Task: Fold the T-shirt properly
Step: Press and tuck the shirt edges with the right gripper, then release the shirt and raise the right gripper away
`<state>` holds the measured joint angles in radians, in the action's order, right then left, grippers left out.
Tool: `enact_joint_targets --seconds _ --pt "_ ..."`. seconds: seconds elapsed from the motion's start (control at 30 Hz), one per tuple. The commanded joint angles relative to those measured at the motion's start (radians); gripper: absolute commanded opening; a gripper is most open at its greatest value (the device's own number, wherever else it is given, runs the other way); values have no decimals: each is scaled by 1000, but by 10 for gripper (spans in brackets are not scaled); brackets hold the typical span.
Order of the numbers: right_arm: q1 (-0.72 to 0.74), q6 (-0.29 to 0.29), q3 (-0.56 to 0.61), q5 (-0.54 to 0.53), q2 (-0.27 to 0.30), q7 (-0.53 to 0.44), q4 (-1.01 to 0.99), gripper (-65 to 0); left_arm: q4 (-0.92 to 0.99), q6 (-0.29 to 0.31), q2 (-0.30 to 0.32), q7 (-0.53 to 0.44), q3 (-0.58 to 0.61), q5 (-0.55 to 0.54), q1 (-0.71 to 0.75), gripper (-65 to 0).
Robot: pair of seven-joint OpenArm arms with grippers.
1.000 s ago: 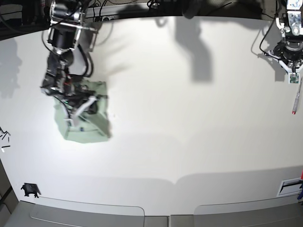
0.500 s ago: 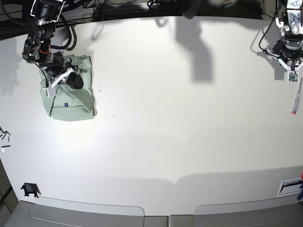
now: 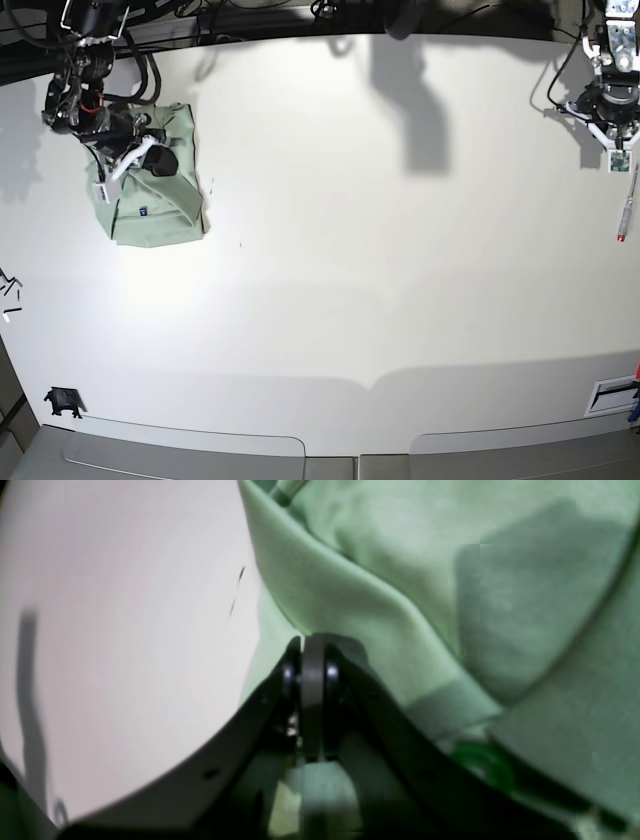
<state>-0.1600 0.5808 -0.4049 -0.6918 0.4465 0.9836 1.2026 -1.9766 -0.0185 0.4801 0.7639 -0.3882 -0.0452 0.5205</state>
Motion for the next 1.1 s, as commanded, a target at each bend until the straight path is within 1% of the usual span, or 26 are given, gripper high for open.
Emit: enact_joint_targets --seconds 0.0,0.2,0.3,0.43,0.57,0.63,0.7,0.8,0.9,1.0,1.07 --pt "8 -36 5 105 18 77 12 -650 -16 -8 17 -18 -10 10 0 -650" --pt "140 -37 5 105 30 84 76 -650 -16 -8 17 -34 -10 10 0 -650" --pt "211 -37 5 102 30 109 103 -650 -17 -9 17 -37 -12 9 -6 -650" --pt "270 -22 5 32 33 151 156 -650 -48 -9 19 -39 -12 7 -5 -650" --pt "281 9 5 -29 32 180 232 -650 -108 -8 19 -16 -12 -23 -5 -650" --pt "275 19 5 -48 33 229 275 -650 -133 -8 19 -3 -13 -27 10 -650" --pt "253 36 5 -53 33 265 330 -650 -161 -8 19 1 -13 -27 48 -650" --pt "180 45 5 -53 33 267 427 -650 -222 -8 19 37 -13 -27 132 -650" --pt "75 45 5 -53 32 272 536 -650 -302 -8 19 69 -13 -27 242 -650" --pt "-36 46 5 -51 32 307 631 -650 -375 -7 19 84 -13 -27 360 -650" --pt "-114 55 5 -51 33 330 675 -650 -380 -7 18 84 -13 -28 441 -650"
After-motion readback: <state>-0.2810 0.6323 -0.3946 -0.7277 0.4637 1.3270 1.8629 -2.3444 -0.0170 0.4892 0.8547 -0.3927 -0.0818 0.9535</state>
